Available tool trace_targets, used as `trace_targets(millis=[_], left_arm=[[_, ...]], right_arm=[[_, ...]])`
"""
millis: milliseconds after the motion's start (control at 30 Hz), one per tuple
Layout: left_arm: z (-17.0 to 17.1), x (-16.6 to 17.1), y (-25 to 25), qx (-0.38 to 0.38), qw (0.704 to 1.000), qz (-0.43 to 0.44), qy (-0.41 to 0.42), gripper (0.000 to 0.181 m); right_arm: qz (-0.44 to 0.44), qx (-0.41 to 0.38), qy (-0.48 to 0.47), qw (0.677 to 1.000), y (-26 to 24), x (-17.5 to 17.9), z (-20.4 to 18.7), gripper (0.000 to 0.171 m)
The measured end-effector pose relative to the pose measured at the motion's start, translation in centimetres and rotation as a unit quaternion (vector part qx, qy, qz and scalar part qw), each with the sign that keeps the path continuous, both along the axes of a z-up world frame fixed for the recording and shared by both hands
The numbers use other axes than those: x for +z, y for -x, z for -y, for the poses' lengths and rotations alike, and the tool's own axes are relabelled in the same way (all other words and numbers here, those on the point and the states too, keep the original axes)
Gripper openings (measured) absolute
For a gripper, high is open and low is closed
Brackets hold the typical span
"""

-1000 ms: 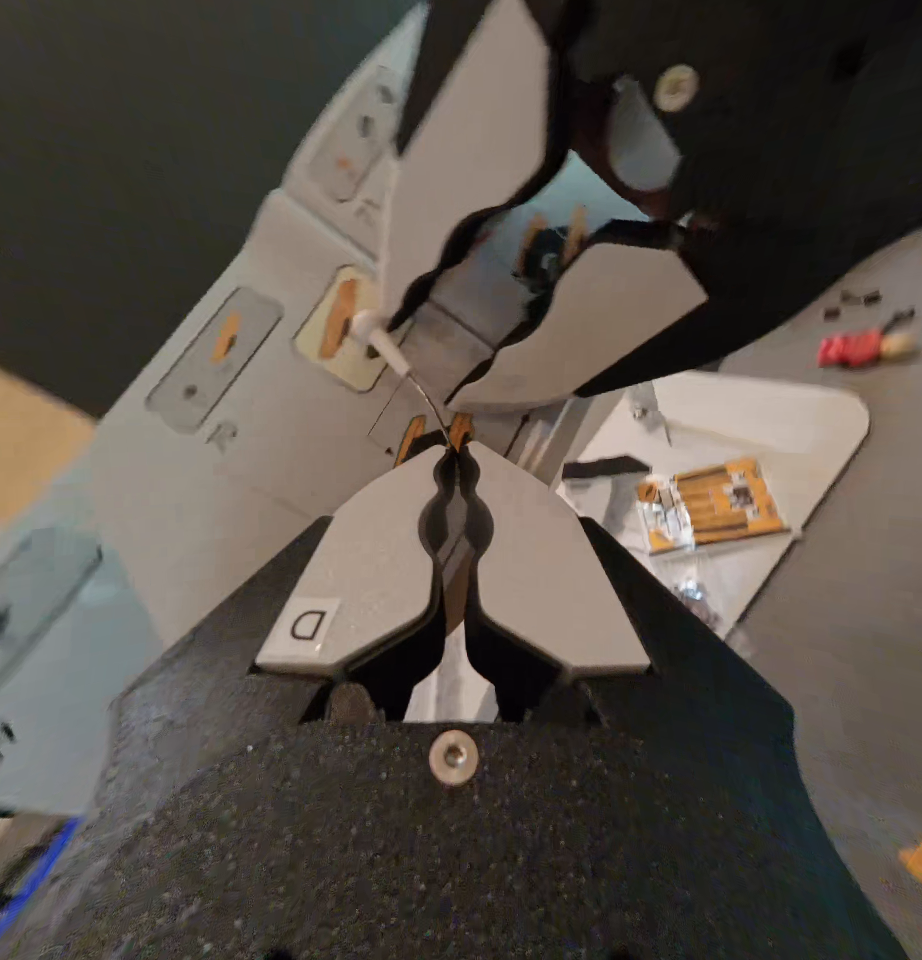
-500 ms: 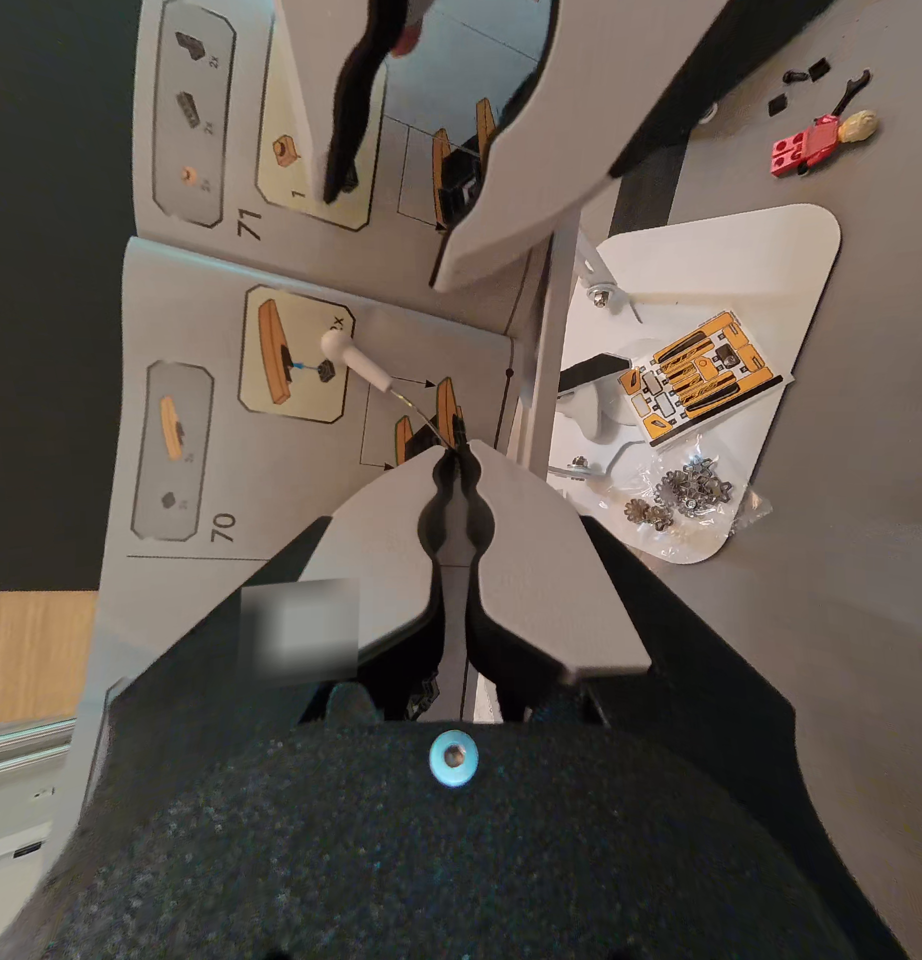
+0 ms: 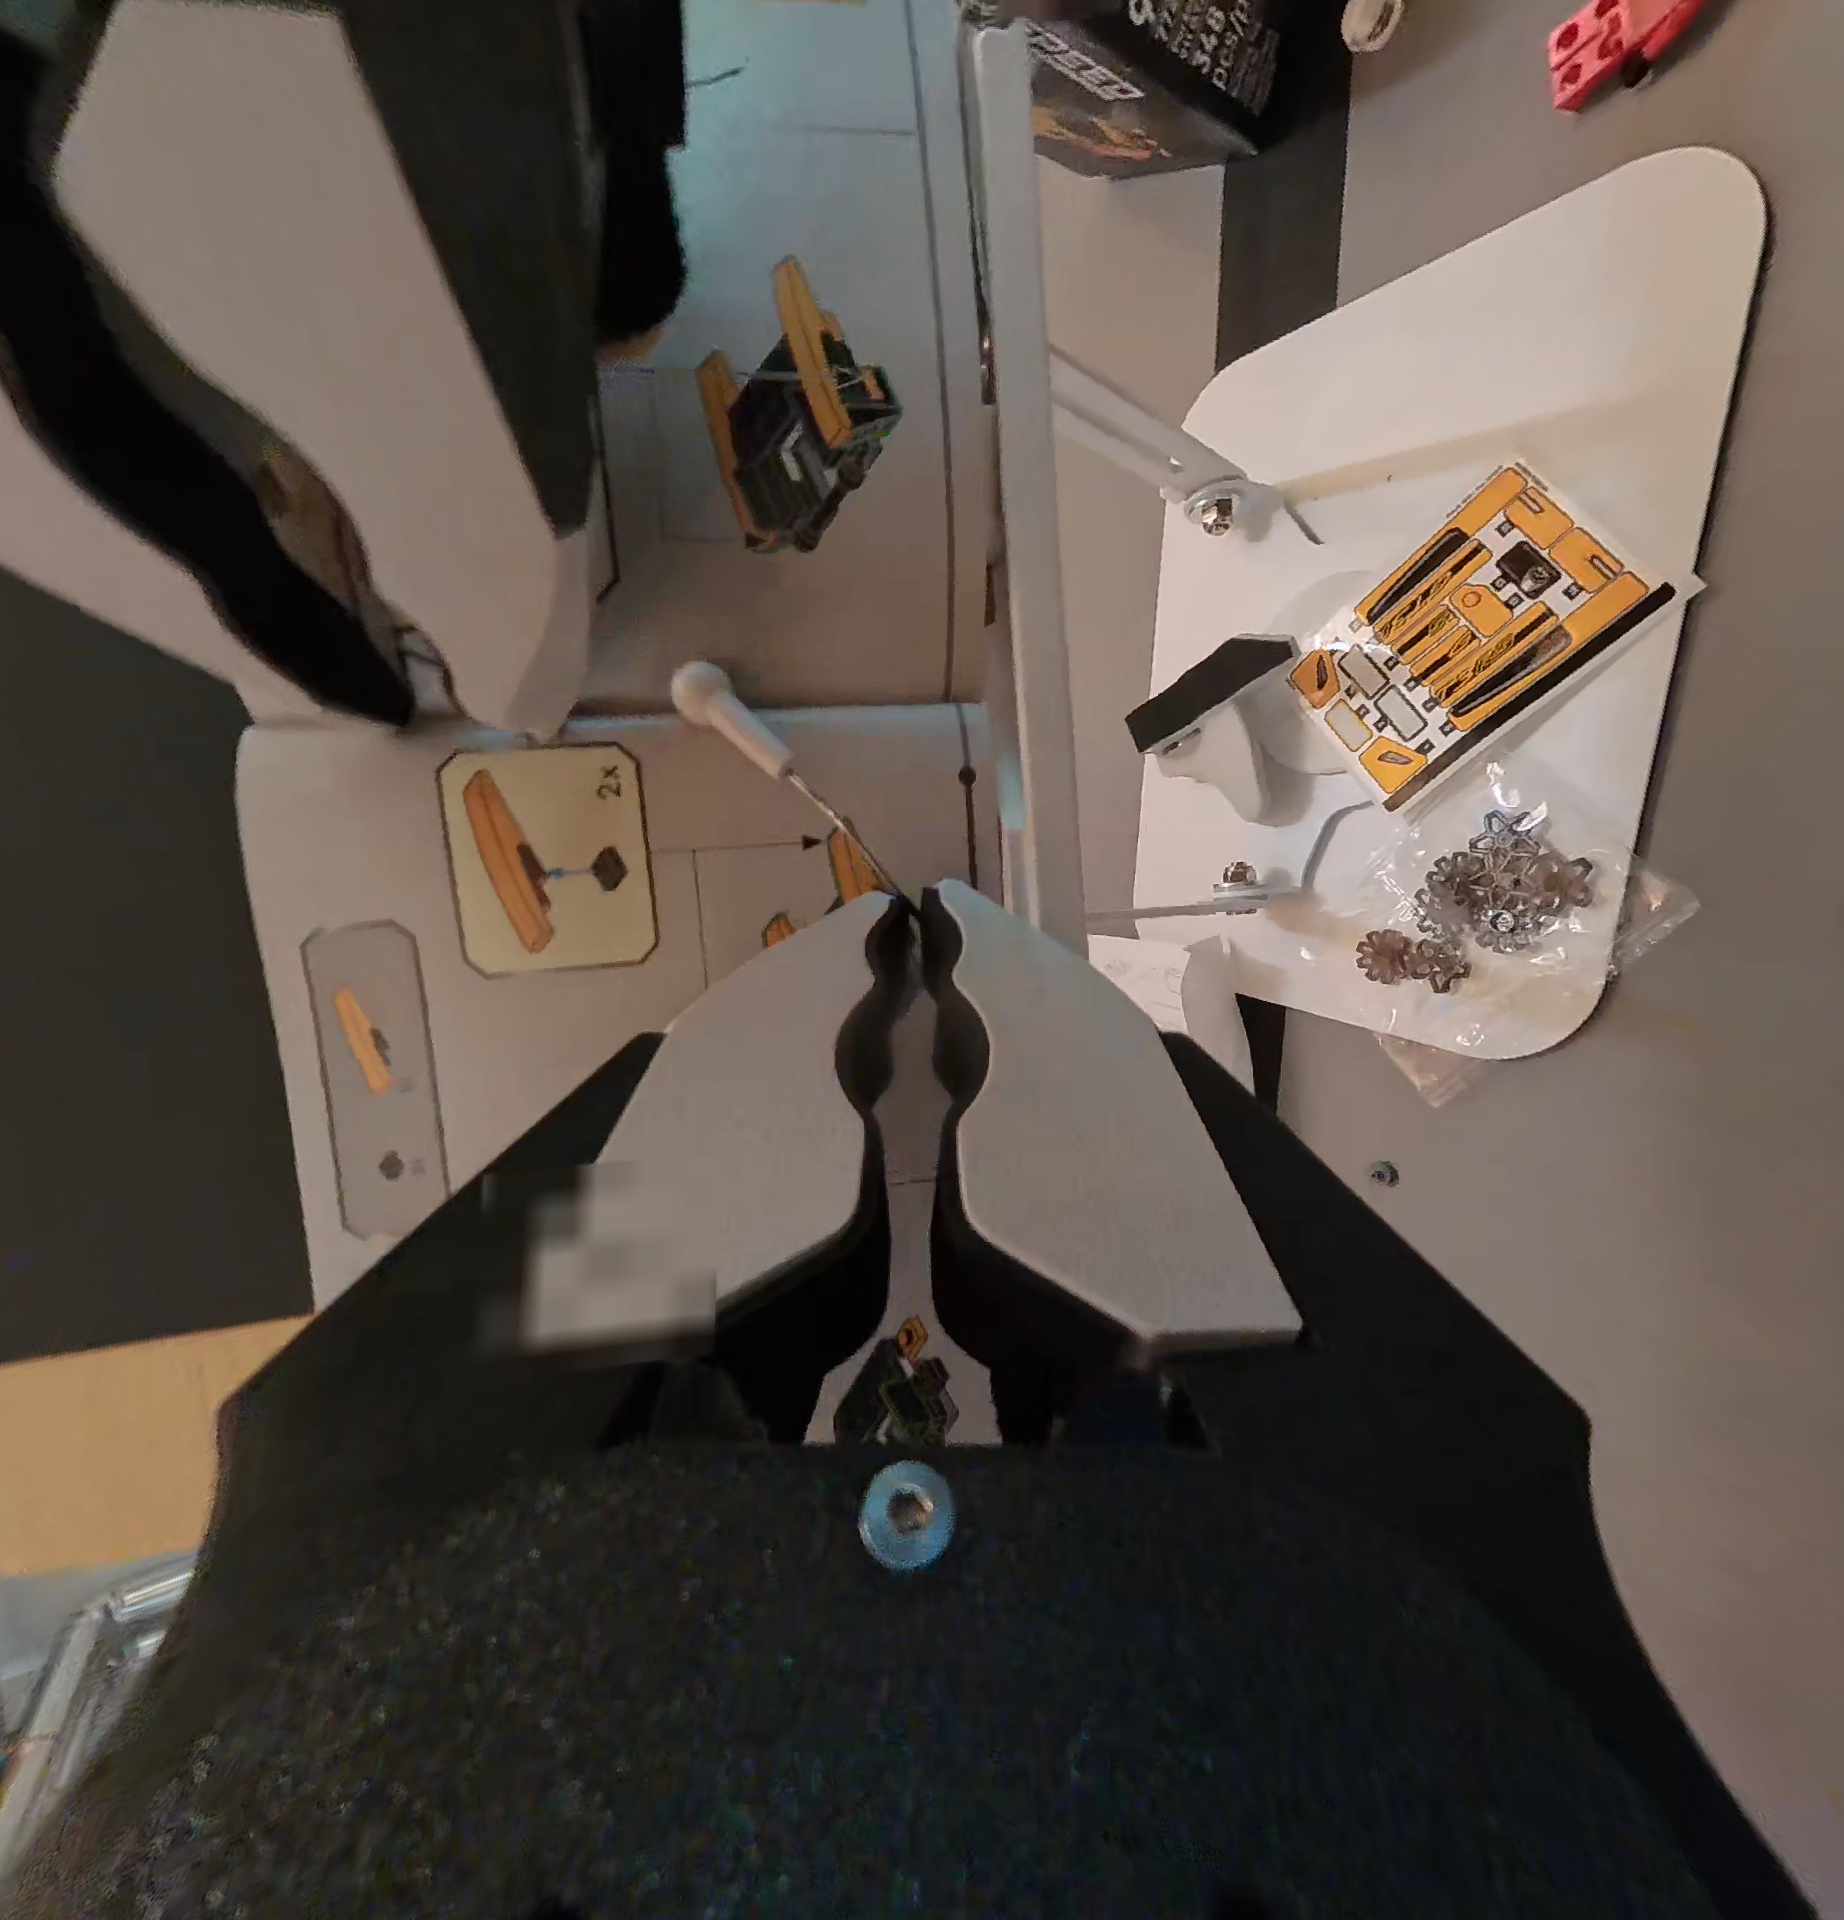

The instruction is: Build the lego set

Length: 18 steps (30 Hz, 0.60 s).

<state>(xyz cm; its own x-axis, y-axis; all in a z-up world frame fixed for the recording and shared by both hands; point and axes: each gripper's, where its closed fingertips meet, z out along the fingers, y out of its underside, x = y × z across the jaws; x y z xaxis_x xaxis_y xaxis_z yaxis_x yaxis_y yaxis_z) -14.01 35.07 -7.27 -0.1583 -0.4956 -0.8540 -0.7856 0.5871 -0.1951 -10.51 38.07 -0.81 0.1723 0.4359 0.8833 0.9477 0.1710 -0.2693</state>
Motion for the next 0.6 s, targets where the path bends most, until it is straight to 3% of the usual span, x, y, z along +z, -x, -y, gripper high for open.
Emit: trace_targets(millis=[367, 500, 600], left_arm=[[-0.1, 0.2, -0.2, 0.028, 0.997, 0.041, 0.054, 0.003], [1.9, 3.3, 0.6, 0.018, 0.978, 0.194, 0.080, 0.012], [4.2, 5.8, 2.9, 0.015, 0.908, 0.382, 0.173, 0.012]], right_arm=[[-0.054, -0.010, 0.008, 0.998, -0.1, 0.3, 0.5, 0.021], [-0.206, 0.022, 0.011, 0.978, -0.6, 2.9, 3.5, 0.025], [-0.346, 0.042, -0.009, 0.937, -2.2, 4.5, 6.9, 0.031]])
